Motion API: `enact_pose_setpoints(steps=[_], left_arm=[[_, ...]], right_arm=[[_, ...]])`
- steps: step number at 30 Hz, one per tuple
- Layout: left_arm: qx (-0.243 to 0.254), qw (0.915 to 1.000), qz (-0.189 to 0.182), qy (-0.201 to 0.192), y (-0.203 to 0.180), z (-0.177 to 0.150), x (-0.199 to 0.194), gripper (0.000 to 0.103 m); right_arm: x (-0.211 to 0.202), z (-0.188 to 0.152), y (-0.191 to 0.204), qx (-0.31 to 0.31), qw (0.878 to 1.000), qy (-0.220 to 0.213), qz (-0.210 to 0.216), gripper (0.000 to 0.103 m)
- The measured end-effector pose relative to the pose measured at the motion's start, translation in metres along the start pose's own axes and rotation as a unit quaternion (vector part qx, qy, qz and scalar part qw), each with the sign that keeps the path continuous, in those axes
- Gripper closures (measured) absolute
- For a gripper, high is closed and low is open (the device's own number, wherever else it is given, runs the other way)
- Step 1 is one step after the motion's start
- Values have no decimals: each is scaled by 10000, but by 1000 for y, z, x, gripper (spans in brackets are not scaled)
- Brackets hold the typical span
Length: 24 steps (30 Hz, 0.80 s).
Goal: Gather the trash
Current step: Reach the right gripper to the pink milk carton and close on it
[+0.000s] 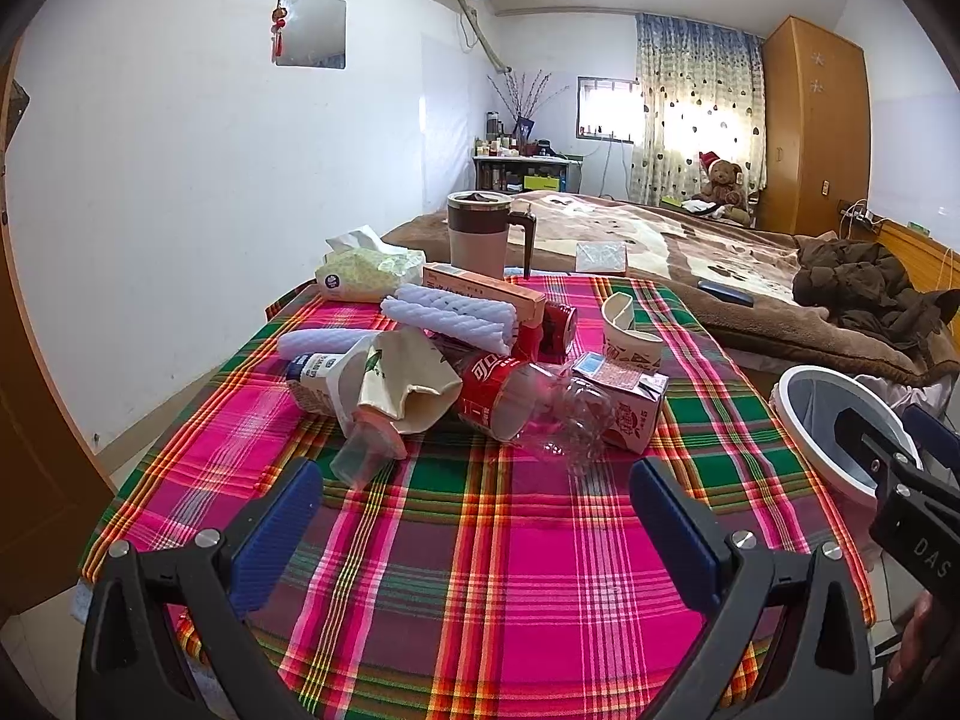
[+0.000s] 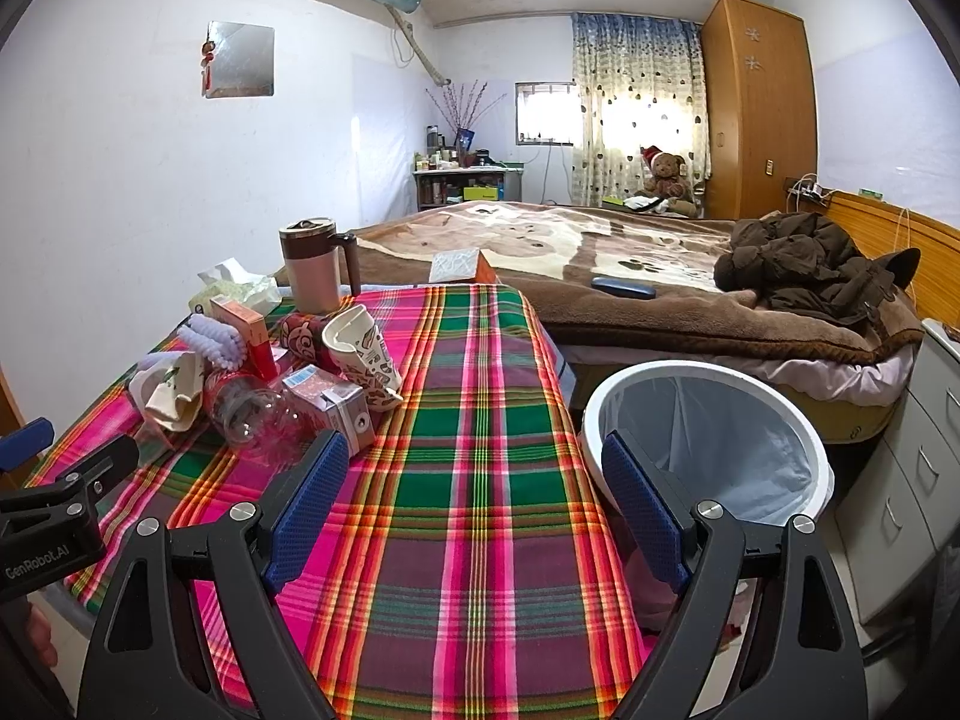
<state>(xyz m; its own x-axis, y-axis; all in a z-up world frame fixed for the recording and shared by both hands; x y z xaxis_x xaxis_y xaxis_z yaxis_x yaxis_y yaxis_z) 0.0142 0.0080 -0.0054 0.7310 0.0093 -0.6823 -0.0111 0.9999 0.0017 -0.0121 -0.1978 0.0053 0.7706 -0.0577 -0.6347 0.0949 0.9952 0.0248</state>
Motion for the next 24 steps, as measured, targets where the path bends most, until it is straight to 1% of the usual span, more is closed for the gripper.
enact_pose_setpoints(steps=[7, 12, 19, 22, 24], left_arm=[[-10, 9997, -10, 239, 12, 1, 16, 0], [-122, 9991, 3, 398, 35, 2, 29, 0], [-363, 9982, 115, 454, 71, 14, 42, 0], [-493, 9973, 31, 543, 84, 19, 51, 2], [-573, 9965, 37, 614, 91, 22, 56, 3]], right_arm=[[13, 2, -1, -117, 9997, 138, 177, 15], [26, 5, 6, -259, 9986, 275, 365, 15], [47, 15, 24, -494, 9944, 501, 789, 15], [58, 18, 31, -531, 9931, 603, 855, 15], [65, 20, 35, -545, 9916, 691, 950, 15]])
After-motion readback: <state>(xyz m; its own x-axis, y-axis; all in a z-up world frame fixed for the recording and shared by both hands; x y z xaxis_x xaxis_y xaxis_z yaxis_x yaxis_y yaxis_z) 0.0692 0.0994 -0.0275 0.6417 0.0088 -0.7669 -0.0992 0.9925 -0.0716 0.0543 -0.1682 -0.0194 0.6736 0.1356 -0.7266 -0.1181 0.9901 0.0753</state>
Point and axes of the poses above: each gripper's, at about its wrist camera, not at the fingertips, and x roughly the way its jaws point, y to its left, z to its top, the point moved 1 cm from there along x, roughly the way its jaws point, and after that the axes turned 12 degrees about y, right-handed, at the moved point
